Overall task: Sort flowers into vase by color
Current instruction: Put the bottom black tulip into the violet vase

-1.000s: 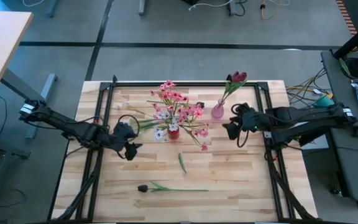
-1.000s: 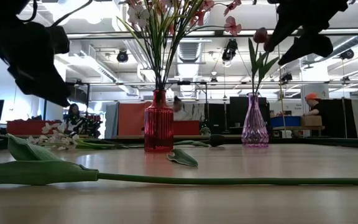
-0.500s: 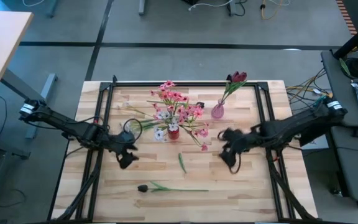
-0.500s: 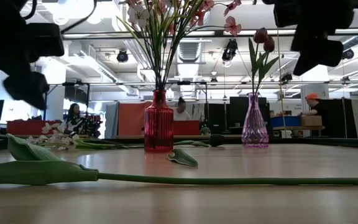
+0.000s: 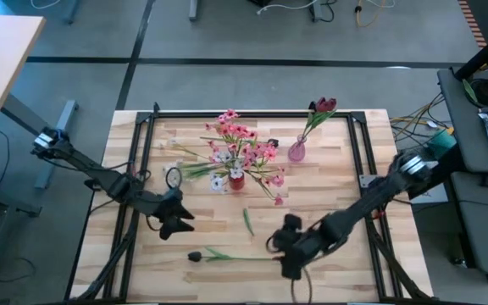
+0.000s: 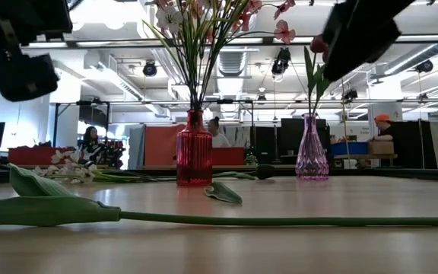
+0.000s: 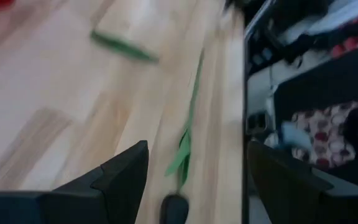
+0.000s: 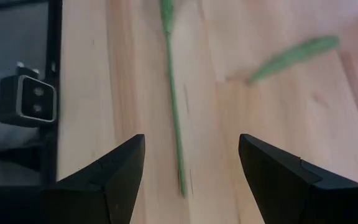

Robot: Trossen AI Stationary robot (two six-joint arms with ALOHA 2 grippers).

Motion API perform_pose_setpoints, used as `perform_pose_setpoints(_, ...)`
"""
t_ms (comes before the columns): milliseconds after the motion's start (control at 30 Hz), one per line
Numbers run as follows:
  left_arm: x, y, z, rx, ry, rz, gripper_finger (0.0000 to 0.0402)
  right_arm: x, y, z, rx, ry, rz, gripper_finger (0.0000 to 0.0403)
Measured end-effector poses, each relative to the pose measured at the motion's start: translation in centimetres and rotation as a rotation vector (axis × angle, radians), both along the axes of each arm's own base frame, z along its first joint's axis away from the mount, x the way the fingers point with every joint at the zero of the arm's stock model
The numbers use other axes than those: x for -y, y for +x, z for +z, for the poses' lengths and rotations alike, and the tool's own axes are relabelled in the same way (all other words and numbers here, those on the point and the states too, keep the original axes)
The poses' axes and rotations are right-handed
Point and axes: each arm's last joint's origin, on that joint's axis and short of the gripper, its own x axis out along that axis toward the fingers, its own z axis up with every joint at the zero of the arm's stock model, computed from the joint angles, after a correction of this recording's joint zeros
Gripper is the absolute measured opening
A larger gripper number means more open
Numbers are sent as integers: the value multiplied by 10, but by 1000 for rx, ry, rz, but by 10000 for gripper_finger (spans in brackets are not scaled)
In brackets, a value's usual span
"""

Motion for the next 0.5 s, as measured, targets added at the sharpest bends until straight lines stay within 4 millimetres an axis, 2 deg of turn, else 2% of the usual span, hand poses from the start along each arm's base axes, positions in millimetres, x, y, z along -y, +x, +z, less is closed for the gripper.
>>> perform_pose_setpoints(267,21,-9,5,131,64,122,256,-28,55,-39,-14,-126,46,244)
perform_pose_setpoints(500,47,-8,11,290,73,123,256,-38,100,-55,33,-179,49,224)
